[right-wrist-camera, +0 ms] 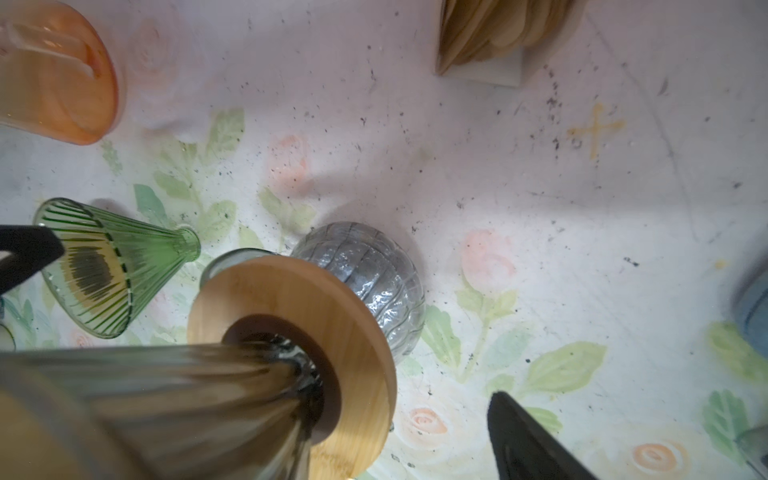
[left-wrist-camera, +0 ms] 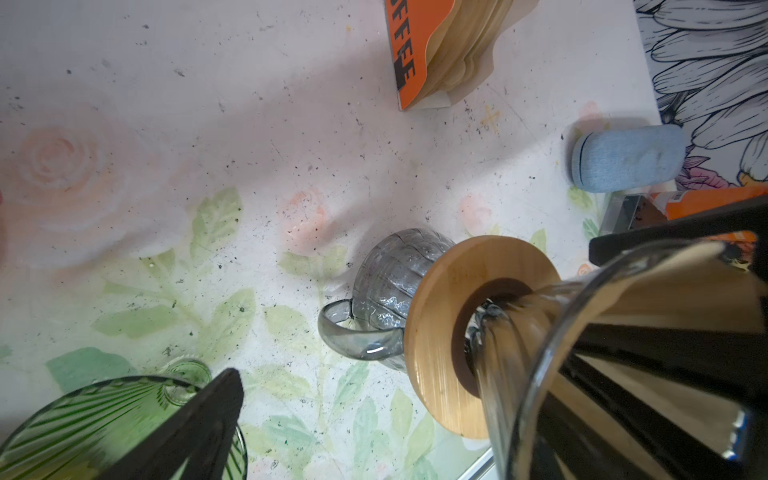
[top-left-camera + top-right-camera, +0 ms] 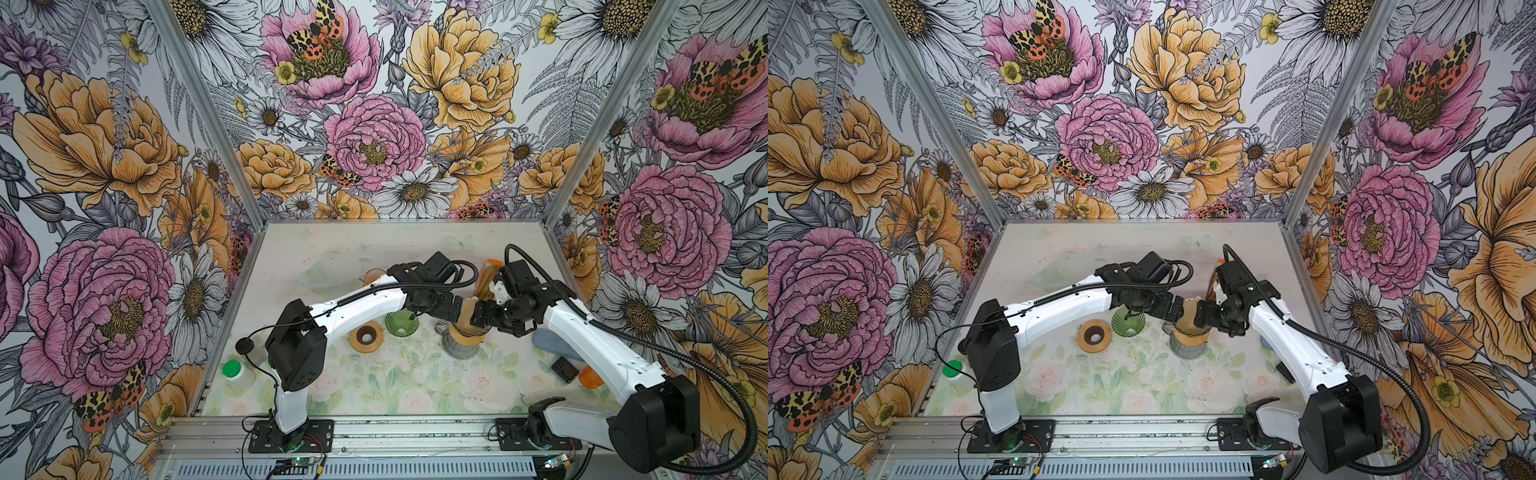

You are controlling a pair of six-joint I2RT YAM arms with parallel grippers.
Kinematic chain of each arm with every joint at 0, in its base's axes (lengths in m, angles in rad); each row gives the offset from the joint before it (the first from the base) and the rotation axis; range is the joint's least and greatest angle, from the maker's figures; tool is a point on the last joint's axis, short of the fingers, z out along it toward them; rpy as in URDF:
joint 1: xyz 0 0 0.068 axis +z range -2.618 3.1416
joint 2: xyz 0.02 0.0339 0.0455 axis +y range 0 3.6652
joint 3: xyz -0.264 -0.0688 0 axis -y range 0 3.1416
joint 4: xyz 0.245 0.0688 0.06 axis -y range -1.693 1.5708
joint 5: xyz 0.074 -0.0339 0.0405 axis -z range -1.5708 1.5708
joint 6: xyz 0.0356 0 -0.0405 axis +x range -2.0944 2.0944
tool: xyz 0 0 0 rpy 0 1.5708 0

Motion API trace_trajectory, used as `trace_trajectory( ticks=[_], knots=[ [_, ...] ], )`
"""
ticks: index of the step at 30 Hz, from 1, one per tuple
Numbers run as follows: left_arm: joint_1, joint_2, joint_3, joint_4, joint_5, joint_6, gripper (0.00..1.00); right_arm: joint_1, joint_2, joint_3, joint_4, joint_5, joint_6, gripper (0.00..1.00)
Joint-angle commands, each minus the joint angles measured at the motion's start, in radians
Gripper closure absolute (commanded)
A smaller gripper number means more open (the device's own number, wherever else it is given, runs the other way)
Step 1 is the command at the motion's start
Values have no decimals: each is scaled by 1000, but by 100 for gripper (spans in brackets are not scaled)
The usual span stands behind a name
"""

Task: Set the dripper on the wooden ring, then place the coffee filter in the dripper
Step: 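Open the right gripper and lift away while the left arm draws back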

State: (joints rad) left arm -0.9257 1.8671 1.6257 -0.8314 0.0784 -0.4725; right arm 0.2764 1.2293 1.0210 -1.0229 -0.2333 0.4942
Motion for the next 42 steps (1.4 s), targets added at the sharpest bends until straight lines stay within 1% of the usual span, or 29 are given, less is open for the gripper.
trace_trajectory(
  ticks=[1,3,6,11,14,20,22,24,25,26,29,33,35,39,42],
  knots=[
    [-2,-37,38,4,15,-7,1,-4,-54,69,7,-14,33,14],
    [-1,-36,42,5,21,-6,1,-10,-73,91,6,-2,42,14],
    [-1,-78,43,5,21,-6,1,-22,-93,110,0,6,44,14],
    [2,-102,37,4,18,-8,1,-41,-109,112,-12,17,38,15],
    [4,-122,34,6,17,-5,1,-48,-118,103,-15,7,23,16],
    [4,-157,23,11,-3,9,1,-49,-145,97,-14,-6,-15,15],
    [4,-174,12,24,-9,8,1,-50,-157,99,-14,-3,-19,13],
    [3,-197,-6,41,-21,6,1,-54,-167,104,-14,-3,-22,7],
    [3,-215,-17,52,-29,3,1,-58,-170,108,-14,-3,-22,2],
    [4,-232,-36,65,-35,2,1,-64,-175,109,-13,-4,-22,1],
    [16,-309,-109,123,-50,-11,1,-89,-186,122,-9,-18,-35,1],
    [64,-428,-244,207,-54,-33,1,-115,-176,143,-8,-53,-67,1],
    [100,-482,-310,232,-33,-43,1,-120,-172,158,-7,-61,-76,0],
    [191,-578,-424,233,4,-64,1,-122,-199,190,23,-63,-84,2],
    [277,-633,-500,235,51,-76,1,-124,-242,192,70,-22,-91,2]
  ],
)
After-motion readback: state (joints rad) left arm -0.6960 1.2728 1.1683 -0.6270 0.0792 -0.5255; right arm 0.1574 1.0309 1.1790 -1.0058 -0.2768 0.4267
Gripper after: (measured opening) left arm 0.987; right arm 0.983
